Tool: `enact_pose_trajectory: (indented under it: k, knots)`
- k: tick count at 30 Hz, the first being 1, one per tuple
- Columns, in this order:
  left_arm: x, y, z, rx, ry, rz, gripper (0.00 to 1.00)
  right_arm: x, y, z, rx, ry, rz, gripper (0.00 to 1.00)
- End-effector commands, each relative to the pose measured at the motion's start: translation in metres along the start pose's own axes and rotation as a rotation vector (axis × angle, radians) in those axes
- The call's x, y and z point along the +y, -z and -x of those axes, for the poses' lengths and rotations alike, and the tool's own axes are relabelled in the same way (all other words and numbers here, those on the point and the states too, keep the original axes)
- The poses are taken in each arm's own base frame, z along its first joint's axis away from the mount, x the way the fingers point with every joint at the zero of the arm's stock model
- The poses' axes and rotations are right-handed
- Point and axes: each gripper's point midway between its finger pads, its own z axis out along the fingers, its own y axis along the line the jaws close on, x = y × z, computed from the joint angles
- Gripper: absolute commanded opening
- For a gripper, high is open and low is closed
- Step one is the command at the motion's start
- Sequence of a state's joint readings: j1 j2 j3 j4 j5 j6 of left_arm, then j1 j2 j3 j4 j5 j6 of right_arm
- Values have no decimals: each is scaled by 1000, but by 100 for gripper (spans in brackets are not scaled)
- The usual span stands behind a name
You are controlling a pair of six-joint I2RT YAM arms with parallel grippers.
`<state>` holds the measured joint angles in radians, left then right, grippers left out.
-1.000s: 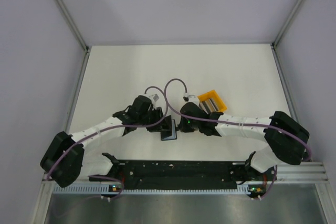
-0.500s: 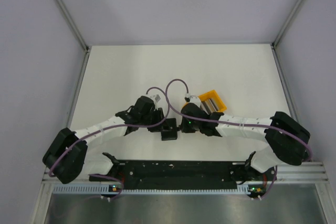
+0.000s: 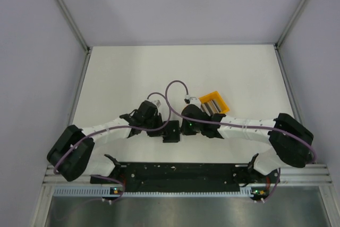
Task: Put the credit cards into the card holder
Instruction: Close the card holder at the center of the board.
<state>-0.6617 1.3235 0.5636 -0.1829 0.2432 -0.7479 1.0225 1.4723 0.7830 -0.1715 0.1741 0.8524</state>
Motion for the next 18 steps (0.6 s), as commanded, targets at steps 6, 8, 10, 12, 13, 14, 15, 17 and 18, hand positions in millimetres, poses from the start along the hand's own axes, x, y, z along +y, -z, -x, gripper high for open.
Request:
enact_pose_trajectory:
  k: [6, 8, 10, 12, 13, 14, 15, 17, 18]
  knots:
    - [9, -13, -7, 5, -29, 28, 8, 43, -5, 7, 23, 43, 81, 0]
    - [9, -12, -7, 0, -29, 28, 8, 42, -11, 3, 42, 42, 73, 0]
    - [9, -10, -6, -5, -29, 30, 8, 42, -15, 2, 50, 43, 62, 0]
    - [9, -9, -6, -6, -28, 31, 8, 42, -16, 3, 49, 49, 56, 0]
    - [9, -9, -6, -9, -29, 28, 8, 43, -16, 3, 48, 53, 57, 0]
    - [9, -8, -5, -12, -29, 29, 8, 43, -16, 4, 49, 60, 60, 1]
    - [8, -8, -5, -11, -31, 28, 8, 45, -15, 6, 47, 65, 66, 3]
    - [7, -5, -4, -15, -32, 30, 8, 49, -10, 12, 38, 74, 87, 8]
    - [7, -5, -3, -18, -33, 32, 8, 52, -7, 15, 27, 81, 98, 11]
